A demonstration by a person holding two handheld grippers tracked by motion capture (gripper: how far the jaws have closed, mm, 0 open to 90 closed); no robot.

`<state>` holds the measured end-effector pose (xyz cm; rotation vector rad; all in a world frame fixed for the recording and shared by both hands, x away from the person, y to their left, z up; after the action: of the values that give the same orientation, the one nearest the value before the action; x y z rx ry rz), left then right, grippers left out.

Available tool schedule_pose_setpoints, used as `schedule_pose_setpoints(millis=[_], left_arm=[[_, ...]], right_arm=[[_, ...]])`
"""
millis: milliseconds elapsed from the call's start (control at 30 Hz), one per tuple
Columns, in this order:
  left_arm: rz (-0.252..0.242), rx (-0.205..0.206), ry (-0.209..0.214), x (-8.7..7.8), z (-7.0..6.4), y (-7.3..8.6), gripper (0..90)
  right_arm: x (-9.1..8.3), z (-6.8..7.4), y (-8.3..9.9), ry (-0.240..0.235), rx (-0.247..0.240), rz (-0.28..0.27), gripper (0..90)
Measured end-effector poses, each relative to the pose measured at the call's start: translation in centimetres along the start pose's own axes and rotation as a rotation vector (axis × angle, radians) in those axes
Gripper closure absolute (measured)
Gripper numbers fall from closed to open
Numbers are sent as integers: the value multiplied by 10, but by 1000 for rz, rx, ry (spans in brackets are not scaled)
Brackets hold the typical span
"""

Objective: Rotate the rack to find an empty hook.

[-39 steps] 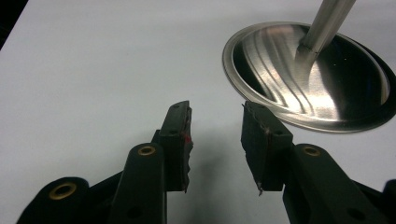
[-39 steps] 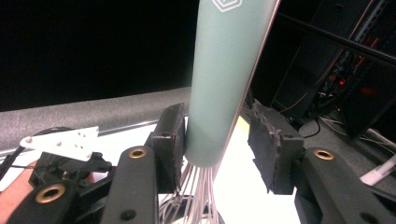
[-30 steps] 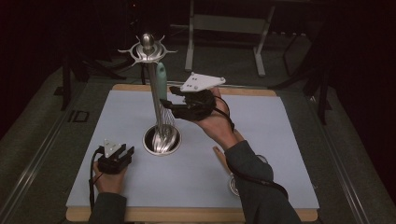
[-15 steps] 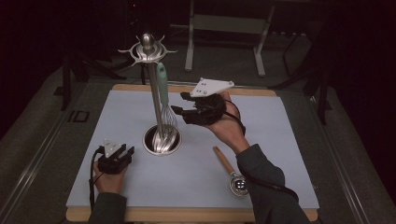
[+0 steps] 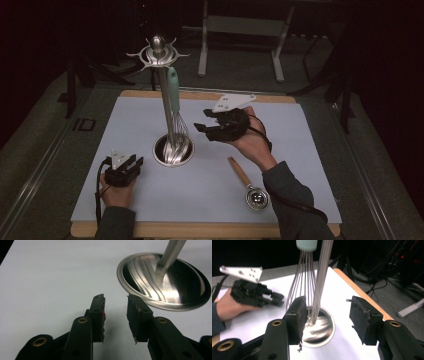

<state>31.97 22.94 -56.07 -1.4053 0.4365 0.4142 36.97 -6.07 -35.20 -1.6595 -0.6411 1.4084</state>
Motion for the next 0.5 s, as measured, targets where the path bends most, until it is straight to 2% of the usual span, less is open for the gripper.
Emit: schedule_pose_setpoints(millis=[200, 233, 367, 500], left_arm=[[-3, 2, 3, 0, 0, 0, 728], [-4, 4, 3, 0, 0, 0, 743], [-11, 8, 13, -1, -1, 0, 808], [-56, -2, 38, -4, -1, -4, 900]], right_arm=[[-4, -5, 20, 11, 25, 43, 467], [-6, -10, 29, 18, 43, 51, 467], [-8, -15, 43, 29, 72, 75, 467], [-12, -18, 60, 37, 92, 101, 465]])
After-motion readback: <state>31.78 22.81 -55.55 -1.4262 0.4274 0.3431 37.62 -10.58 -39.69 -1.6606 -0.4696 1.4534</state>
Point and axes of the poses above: each handheld gripper's, and its own axes: x roughly forward along the jaws, y roughly out of its underside, z roughly to its left, the point moved 4 cm from there along x, roughly forward along the jaws, and after that the axes turned 14 degrees about -y, right-handed, at the moved point
